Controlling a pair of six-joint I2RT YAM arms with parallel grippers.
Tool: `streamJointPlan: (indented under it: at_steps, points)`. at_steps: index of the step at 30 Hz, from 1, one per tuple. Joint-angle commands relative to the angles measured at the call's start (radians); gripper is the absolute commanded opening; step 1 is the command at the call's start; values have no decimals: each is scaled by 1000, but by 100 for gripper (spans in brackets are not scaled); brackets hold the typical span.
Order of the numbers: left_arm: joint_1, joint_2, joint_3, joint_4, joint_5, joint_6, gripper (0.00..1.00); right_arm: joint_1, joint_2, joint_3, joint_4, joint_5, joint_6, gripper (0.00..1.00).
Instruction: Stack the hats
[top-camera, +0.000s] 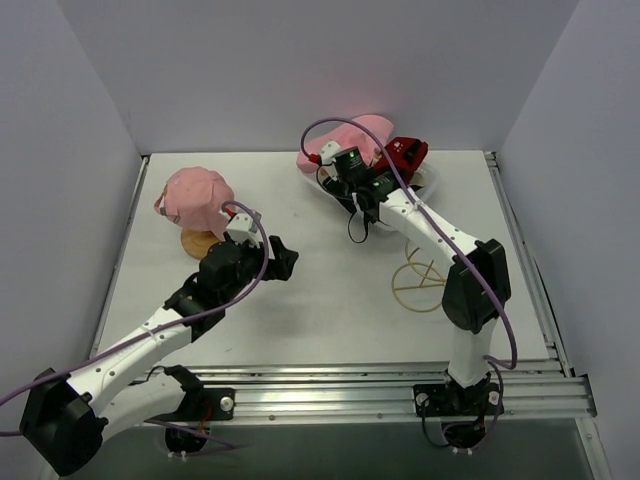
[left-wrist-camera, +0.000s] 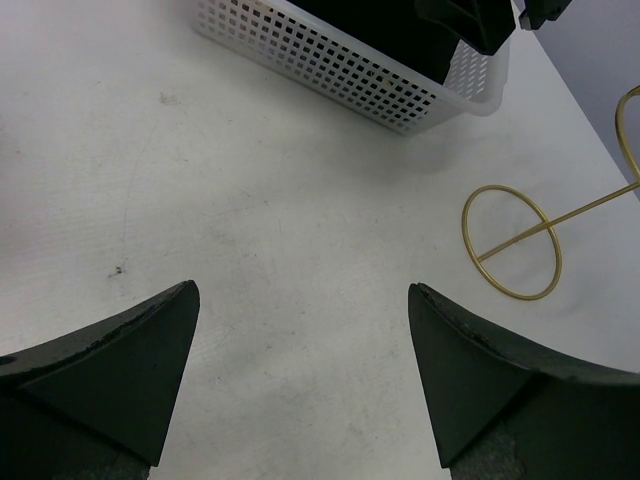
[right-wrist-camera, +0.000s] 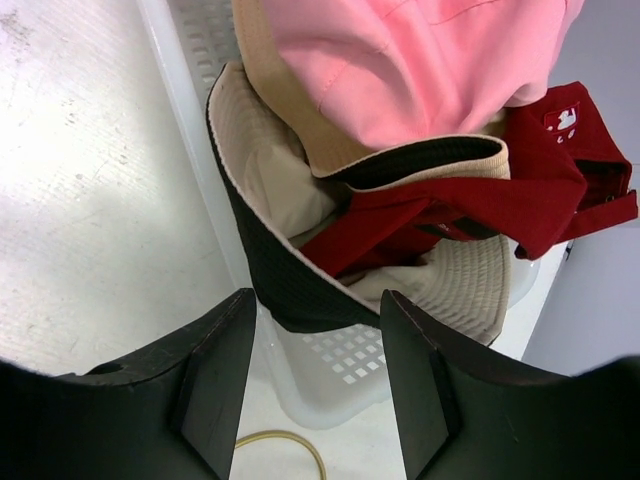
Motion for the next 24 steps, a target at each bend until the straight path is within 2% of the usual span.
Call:
streamJointPlan:
  at_steps: [1,11,16,17,20,22,24]
  points:
    - [-6,-2,19,19,-17,18,94,-24,51,54,-52,23,-36,49]
    - [-5,4,22,16,-25,20,94,-38,137,118,-75,16,-53,45]
    - [-5,1,24,11,-30,20,94,-38,142,175,-102,-50,-39,25]
    - [-5,1,22,13,-31,20,94,-38,142,186,-105,-58,-36,17]
    - [-5,1,22,11,-34,20,94,-38,149,219,-125,-109,-33,8]
    - [-5,0,22,10,-37,20,94,-38,163,235,-145,-118,-25,9]
    - [-5,-3,22,10,-39,20,94,-38,189,253,-179,-118,-22,23]
